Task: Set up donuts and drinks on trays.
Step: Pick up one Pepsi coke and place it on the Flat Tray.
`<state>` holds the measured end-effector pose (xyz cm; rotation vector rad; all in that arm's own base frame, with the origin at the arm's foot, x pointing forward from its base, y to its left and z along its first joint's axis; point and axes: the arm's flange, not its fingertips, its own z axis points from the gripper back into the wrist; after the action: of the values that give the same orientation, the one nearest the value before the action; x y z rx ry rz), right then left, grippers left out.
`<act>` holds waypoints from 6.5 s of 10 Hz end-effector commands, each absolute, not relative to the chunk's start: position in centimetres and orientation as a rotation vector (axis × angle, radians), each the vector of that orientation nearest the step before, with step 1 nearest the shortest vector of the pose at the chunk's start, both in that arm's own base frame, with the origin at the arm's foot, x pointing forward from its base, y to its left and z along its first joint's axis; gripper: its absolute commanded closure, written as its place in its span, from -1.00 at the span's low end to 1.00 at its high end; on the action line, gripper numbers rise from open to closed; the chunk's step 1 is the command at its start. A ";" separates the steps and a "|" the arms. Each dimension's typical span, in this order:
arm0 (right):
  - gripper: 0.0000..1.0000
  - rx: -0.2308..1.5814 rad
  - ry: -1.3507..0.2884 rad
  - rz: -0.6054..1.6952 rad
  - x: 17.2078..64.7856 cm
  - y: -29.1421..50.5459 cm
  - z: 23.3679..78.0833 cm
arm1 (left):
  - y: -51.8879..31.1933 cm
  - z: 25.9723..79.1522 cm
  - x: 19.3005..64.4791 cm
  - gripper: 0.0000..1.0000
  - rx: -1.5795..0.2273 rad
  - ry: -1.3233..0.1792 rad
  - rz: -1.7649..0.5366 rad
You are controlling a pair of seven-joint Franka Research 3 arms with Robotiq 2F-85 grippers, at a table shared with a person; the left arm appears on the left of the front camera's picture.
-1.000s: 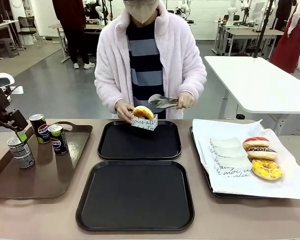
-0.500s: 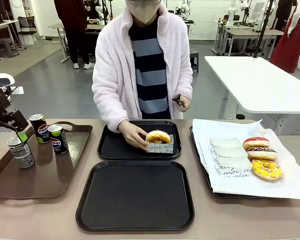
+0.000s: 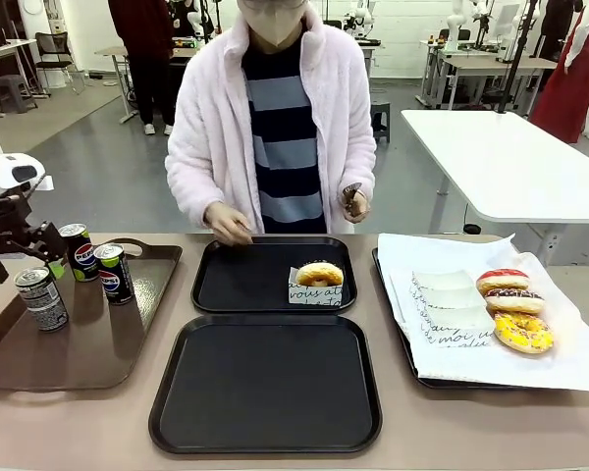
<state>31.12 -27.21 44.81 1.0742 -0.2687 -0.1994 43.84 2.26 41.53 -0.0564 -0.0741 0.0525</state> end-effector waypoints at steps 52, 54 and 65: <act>-1.00 1.085 -0.272 -0.197 31.2 -27.2 44.8 | -24.5 47.3 47.2 -0.17 0.052 -0.075 -0.219; -1.00 1.085 -0.272 -0.197 31.2 -27.2 44.8 | -18.1 49.6 39.0 -0.17 0.086 -0.023 -0.318; -1.00 1.085 -0.272 -0.197 31.2 -27.2 44.8 | -22.7 49.4 43.3 -0.17 0.015 -0.204 -0.340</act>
<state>31.21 -27.18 44.68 1.0740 -0.2638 -0.2003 40.59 -20.45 49.70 0.0050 -0.1755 -0.3637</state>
